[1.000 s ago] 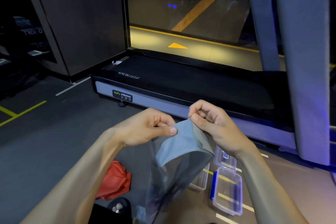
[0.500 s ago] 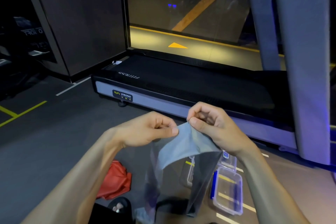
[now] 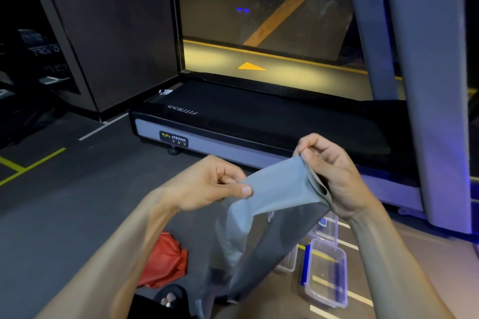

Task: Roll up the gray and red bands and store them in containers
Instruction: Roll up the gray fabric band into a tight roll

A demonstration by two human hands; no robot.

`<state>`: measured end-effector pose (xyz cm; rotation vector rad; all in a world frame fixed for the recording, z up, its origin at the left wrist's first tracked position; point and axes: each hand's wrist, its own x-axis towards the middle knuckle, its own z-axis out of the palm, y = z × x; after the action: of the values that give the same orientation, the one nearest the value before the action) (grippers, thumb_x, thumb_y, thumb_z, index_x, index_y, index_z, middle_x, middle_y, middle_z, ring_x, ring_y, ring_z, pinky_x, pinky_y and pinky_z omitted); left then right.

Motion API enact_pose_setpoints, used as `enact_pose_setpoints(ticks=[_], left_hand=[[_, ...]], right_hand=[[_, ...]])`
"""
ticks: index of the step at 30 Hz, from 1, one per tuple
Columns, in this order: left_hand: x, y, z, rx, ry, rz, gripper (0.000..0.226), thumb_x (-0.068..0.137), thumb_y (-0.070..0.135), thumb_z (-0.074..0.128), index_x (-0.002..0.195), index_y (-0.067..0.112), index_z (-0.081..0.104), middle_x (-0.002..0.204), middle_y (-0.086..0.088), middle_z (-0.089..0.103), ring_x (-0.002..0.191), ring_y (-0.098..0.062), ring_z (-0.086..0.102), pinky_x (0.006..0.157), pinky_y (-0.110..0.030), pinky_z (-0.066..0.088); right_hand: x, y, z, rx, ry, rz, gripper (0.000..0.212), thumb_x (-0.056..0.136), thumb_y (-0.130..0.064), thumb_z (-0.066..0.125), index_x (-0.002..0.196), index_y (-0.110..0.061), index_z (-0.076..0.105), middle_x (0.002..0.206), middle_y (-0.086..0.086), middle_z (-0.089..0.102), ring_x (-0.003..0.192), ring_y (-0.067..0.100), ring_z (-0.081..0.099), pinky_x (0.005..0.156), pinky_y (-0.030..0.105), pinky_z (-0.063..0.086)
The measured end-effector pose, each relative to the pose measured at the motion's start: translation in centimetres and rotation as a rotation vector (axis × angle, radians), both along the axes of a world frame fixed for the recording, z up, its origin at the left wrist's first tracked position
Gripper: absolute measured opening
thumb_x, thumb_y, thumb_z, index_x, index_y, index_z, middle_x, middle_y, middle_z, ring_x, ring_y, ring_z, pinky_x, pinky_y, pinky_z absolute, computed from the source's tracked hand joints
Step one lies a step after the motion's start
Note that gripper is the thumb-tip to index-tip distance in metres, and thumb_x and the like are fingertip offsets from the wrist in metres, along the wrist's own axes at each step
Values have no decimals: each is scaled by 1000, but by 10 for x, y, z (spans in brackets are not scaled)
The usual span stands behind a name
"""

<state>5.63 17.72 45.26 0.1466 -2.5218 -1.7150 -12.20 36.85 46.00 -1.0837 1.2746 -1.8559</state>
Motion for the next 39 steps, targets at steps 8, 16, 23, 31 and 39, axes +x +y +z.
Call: enact_pose_setpoints(ticks=[8,16,23,31,39], left_hand=[[1,0,2,21,-16,-13,14,96,18,63,88,10,71,59,16,62,55,4,43,54,-14,31],[-4,1,0,434,154,-80,16,87,26,68,80,12,70,69,-9,59,61,-15,55,58,-21,40],[-11,11,-2,267,108,-139,14,92,28,66,81,21,71,72,-12,44,65,-22,35,63,-30,25],[-3,4,1,43,42,-71,21,100,13,62,89,-5,66,65,-1,49,60,-13,36,59,-23,25],[1,1,-6,-56,-60,-123,28,97,20,69,74,6,62,64,-6,44,64,-22,32,60,-32,26]], right_hand=[[-6,4,-5,71,59,-48,12,89,-23,69,92,-13,63,83,13,54,69,23,47,63,25,44],[9,-7,-19,39,21,57,5,94,-21,61,94,-16,62,112,13,65,100,27,61,88,34,52],[37,-18,-11,-44,-21,253,8,102,-14,47,101,-6,47,146,17,56,135,42,52,109,54,46],[34,-20,-11,268,469,129,6,104,-18,57,101,-13,60,89,-1,60,80,11,53,74,26,44],[17,-7,9,-2,80,28,12,93,-28,69,93,-18,63,83,12,46,69,15,45,61,25,39]])
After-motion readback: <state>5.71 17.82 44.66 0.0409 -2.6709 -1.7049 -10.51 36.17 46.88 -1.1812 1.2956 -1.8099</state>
